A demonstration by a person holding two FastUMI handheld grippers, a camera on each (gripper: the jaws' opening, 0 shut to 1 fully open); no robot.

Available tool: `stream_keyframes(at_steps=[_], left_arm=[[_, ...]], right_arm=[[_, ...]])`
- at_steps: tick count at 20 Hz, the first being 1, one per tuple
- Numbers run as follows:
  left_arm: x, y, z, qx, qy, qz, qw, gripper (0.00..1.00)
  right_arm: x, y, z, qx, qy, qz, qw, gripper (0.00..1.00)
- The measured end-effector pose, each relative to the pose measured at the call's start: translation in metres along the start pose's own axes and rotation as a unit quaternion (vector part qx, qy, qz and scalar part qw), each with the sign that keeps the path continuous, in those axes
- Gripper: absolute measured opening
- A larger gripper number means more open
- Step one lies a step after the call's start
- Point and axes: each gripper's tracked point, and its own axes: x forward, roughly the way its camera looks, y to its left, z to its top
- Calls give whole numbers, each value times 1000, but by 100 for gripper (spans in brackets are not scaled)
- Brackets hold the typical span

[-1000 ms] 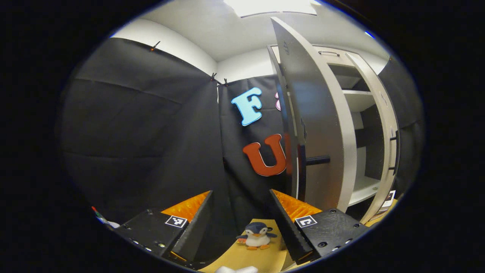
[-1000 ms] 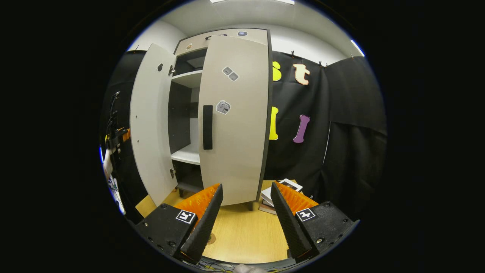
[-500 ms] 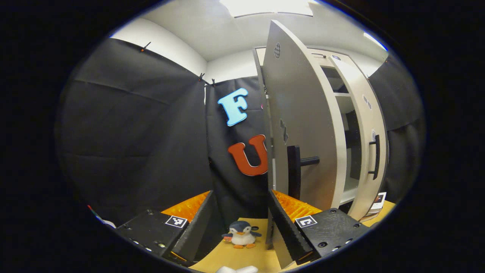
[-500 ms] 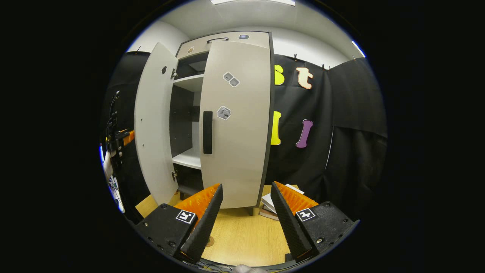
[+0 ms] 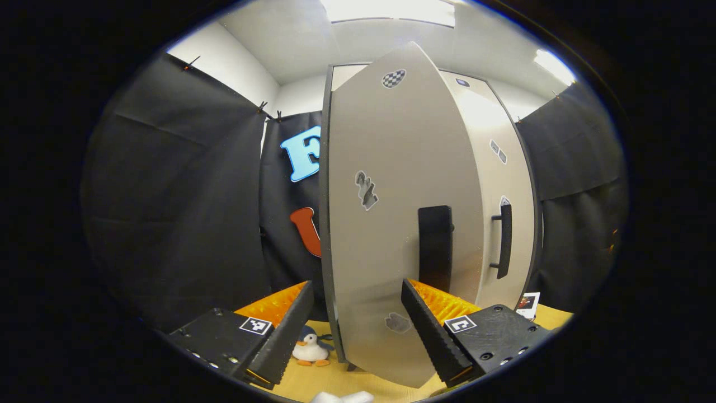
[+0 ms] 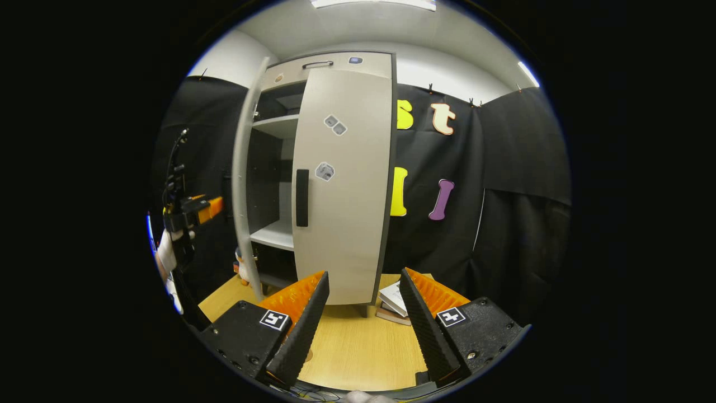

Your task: Grasp the bottle in the cabinet with the left hand and place it on the coaster, then close the right door with the right hand and the left door with the left hand.

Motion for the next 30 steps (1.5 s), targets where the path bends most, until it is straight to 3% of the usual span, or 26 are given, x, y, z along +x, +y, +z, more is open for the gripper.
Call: stream_keyframes(at_steps=[10, 19, 25, 30], left_arm=[[-51, -19, 12, 9, 0, 4, 1000, 96], [-112, -60, -15, 6, 23, -36, 999, 96], [-157, -65, -8, 5, 39, -13, 999, 96], [-205, -87, 5, 21, 43, 0, 999, 96]], right_arm=[[-2, 9, 2, 14, -12, -2, 1000, 79], [-16, 16, -2, 0, -26, -21, 999, 83], [-51, 6, -1, 0, -33, 9, 999, 83], [-103, -28, -2, 2, -36, 13, 999, 83]])
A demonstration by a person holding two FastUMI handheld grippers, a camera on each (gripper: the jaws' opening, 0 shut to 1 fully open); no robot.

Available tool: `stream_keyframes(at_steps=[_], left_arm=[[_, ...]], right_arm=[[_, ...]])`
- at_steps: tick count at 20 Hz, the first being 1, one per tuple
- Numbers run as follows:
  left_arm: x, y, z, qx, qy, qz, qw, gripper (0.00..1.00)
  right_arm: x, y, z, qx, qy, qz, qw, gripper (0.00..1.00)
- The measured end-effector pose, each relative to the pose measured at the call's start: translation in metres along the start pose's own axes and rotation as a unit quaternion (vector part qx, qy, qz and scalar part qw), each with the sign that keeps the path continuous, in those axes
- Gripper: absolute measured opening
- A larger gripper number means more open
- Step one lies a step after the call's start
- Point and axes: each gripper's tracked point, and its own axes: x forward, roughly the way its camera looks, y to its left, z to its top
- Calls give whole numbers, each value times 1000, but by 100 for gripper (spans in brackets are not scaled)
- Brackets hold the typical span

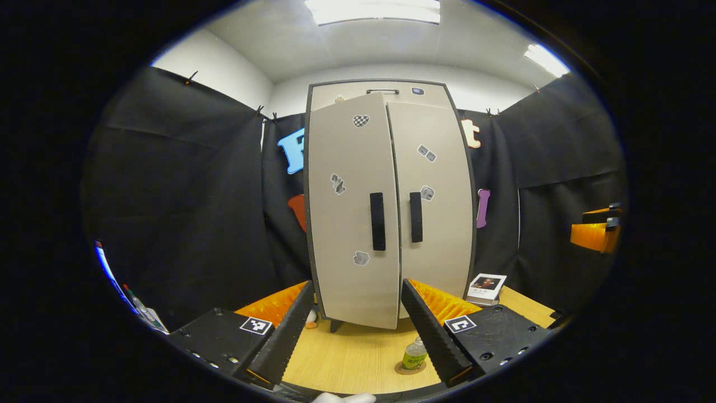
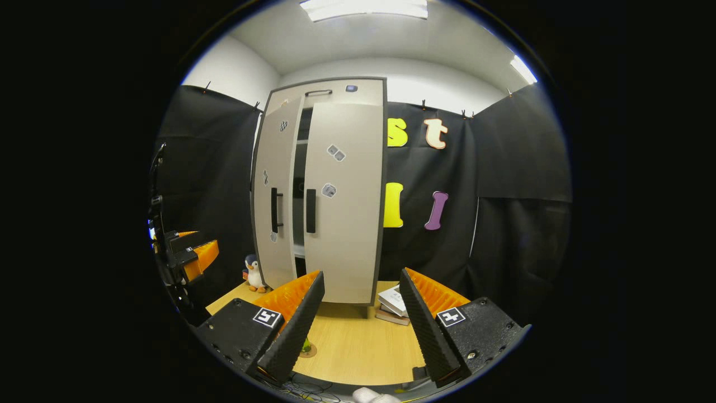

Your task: Grasp the bottle in the cabinet with the left hand and place it on the coaster, then close the right door with the right hand and the left door with the left hand.

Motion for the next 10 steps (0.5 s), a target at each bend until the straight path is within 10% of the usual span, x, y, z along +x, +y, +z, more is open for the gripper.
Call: stream_keyframes(at_steps=[10], left_arm=[[-95, -25, 23, 5, -10, 22, 1000, 95]], right_arm=[[-82, -35, -15, 41, -1, 11, 999, 83]])
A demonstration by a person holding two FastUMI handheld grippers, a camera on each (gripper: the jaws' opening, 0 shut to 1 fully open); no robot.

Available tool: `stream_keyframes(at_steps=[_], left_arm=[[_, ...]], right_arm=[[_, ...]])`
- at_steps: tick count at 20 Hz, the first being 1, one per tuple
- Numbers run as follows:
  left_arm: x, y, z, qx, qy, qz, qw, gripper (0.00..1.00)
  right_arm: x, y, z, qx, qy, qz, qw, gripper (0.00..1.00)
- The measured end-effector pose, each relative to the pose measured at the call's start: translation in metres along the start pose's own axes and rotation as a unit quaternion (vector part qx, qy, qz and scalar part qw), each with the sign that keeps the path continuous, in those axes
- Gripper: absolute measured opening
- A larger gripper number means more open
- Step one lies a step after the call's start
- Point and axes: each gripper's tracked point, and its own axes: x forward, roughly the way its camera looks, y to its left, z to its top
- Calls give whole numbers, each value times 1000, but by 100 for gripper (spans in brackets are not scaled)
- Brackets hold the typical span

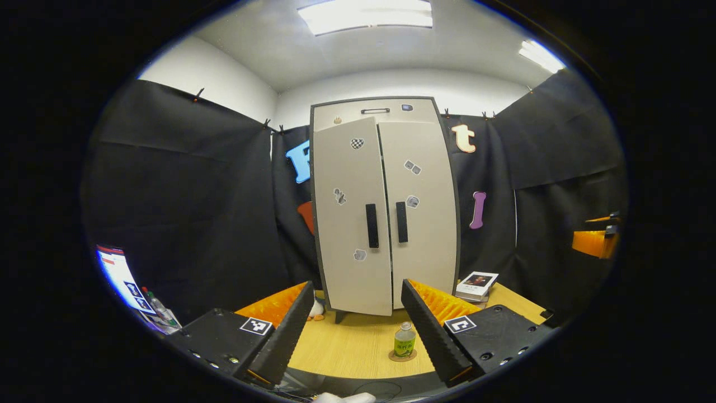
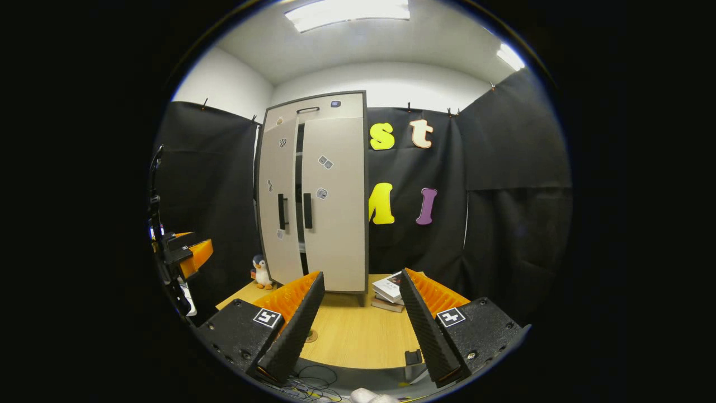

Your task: Grasp the bottle in the cabinet with the left hand and place it on the coaster, then close the right door with the right hand and the left door with the left hand.

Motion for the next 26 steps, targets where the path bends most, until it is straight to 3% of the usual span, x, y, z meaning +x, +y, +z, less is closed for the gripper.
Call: stream_keyframes(at_steps=[8, 26], left_arm=[[5, -6, 1, 2, 0, -18, 1000, 96], [42, 26, -3, -5, -5, -27, 1000, 96]], right_arm=[[-9, 1, 8, 3, -6, -14, 1000, 83], [25, 40, 20, -14, -9, -25, 1000, 83]])
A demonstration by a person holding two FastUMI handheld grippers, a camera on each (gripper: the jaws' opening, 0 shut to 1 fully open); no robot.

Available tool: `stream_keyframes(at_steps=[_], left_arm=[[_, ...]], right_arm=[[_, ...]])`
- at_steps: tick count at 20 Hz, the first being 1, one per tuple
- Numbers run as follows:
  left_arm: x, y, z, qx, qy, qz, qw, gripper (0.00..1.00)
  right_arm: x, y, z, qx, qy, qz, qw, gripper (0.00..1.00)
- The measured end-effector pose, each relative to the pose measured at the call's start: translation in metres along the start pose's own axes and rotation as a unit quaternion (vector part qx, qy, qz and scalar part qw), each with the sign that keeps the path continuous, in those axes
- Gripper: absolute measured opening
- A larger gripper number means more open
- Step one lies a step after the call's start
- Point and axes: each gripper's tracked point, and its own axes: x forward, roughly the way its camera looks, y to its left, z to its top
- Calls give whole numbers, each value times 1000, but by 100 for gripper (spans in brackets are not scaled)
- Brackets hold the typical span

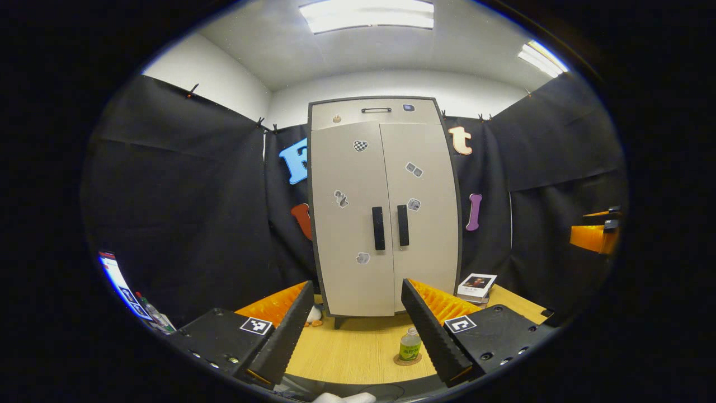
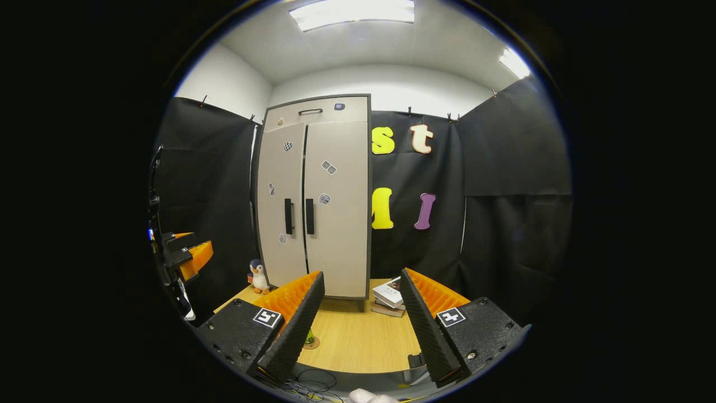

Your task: Grasp the bottle in the cabinet with the left hand and place it on the coaster, then close the right door with the right hand and the left door with the left hand.

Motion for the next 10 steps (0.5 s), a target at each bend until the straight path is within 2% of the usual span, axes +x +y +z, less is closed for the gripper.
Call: stream_keyframes(at_steps=[10], left_arm=[[10, 23, -10, -1, 3, -11, 1000, 96]], right_arm=[[11, 36, -3, -9, 5, -2, 1000, 83]])
